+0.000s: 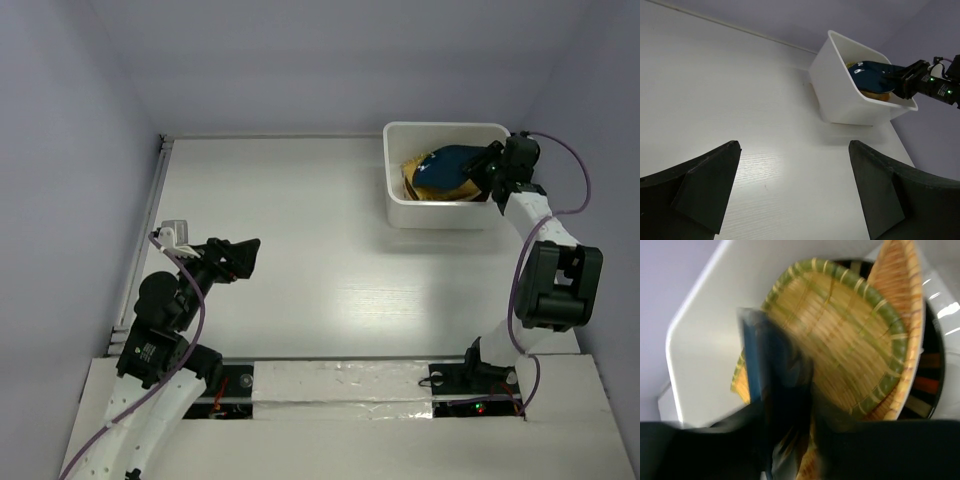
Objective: Place the plates into the plastic bin on the countertop
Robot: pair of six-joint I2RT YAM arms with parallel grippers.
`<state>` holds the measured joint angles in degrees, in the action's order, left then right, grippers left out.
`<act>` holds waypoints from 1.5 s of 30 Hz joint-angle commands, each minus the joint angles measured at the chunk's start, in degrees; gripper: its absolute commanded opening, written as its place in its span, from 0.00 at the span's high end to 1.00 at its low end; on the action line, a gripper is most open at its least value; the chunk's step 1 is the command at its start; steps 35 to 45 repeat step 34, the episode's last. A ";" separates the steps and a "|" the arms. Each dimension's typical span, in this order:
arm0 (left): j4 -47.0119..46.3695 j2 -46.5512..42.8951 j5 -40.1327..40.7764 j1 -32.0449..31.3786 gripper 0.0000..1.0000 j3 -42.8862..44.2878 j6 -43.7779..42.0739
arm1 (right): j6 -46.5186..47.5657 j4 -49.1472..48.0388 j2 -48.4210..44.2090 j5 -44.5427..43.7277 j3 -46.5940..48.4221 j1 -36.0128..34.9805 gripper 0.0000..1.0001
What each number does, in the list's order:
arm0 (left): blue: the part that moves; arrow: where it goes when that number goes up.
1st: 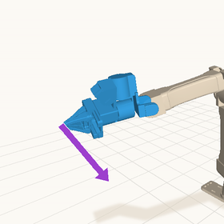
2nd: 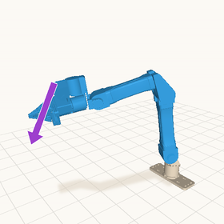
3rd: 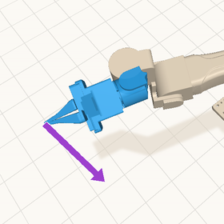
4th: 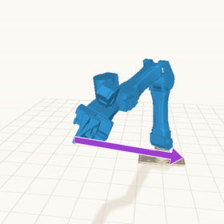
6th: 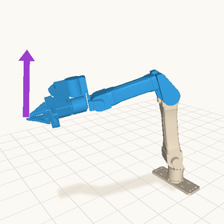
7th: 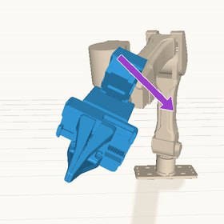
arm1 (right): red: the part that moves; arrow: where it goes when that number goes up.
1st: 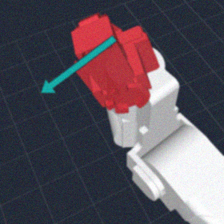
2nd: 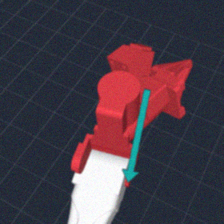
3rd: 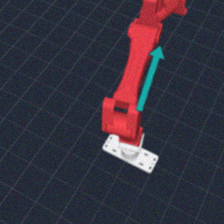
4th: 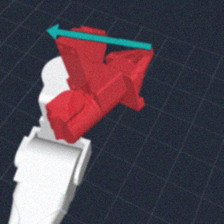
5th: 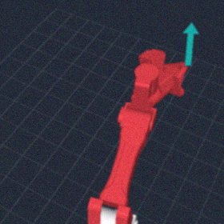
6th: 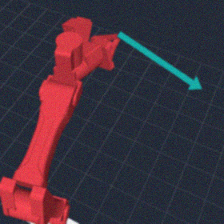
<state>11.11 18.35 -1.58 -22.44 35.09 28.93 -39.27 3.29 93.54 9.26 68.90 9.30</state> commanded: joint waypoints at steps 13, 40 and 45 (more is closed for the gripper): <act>-1.27 0.46 -1.23 -0.15 0.11 2.44 -1.15 | 5.60 4.01 -6.78 -17.07 2.21 0.19 0.00; -4.08 4.94 -3.25 -0.15 0.09 10.70 -5.55 | -3.98 -7.16 -71.37 3.92 -25.12 0.19 0.42; -4.08 4.94 -3.25 -0.15 0.09 10.70 -5.55 | -3.98 -7.16 -71.37 3.92 -25.12 0.19 0.42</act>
